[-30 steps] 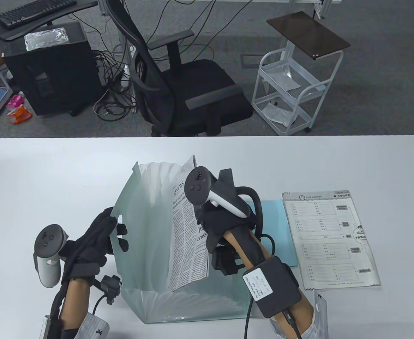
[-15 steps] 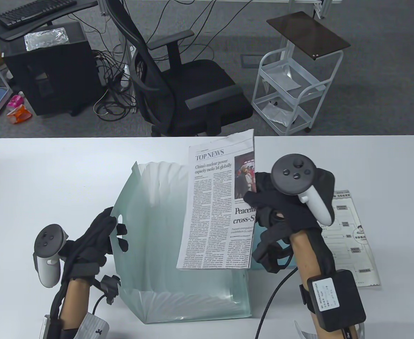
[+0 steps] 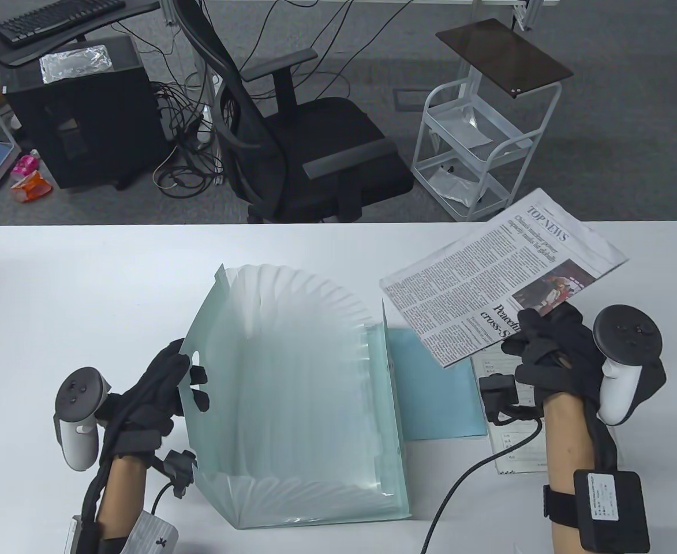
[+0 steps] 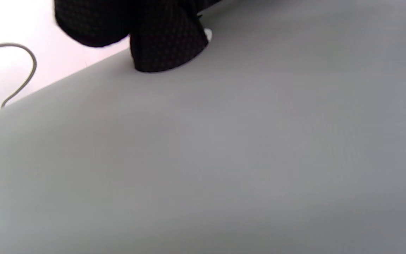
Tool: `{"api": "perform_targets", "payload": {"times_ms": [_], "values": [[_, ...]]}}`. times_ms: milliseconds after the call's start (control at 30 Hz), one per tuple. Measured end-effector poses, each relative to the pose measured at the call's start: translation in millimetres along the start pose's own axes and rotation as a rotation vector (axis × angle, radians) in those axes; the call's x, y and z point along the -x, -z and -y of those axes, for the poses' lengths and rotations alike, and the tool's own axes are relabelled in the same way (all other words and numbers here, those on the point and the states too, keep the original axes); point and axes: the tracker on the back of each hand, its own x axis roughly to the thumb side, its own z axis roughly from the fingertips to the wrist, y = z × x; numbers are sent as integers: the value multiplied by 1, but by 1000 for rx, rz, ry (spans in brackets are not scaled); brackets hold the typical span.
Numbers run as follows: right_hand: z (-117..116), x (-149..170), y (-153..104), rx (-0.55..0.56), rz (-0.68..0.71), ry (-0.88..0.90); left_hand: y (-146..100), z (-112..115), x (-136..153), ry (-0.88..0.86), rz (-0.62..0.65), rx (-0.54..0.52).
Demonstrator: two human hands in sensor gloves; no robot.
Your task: Pull documents from accordion folder and sort
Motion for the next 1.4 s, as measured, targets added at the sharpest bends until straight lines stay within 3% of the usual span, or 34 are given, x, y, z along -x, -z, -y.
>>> {"api": "perform_targets", "payload": {"times_ms": [100,233,533,900,1000,1100,1233,1400], "values": [[-3,42,10,72,-80,3,0,0,0,-2,0,0],[-16,95,17,68,-200,10,0,0,0,-7,-1,2],[-45,154,21,74,-342,-20,0,0,0,-3,1,11],[-61,179,20,74,-447,-46,1,0,0,3,0,6],[-57,179,21,56,-471,-132,1,0,0,9,1,4],[-49,180,23,-54,-502,-316,1,1,1,7,3,2],[-42,178,23,-107,-516,-497,2,3,1,13,7,7],[-47,161,21,-203,-440,-711,2,4,1,18,10,5]]}}
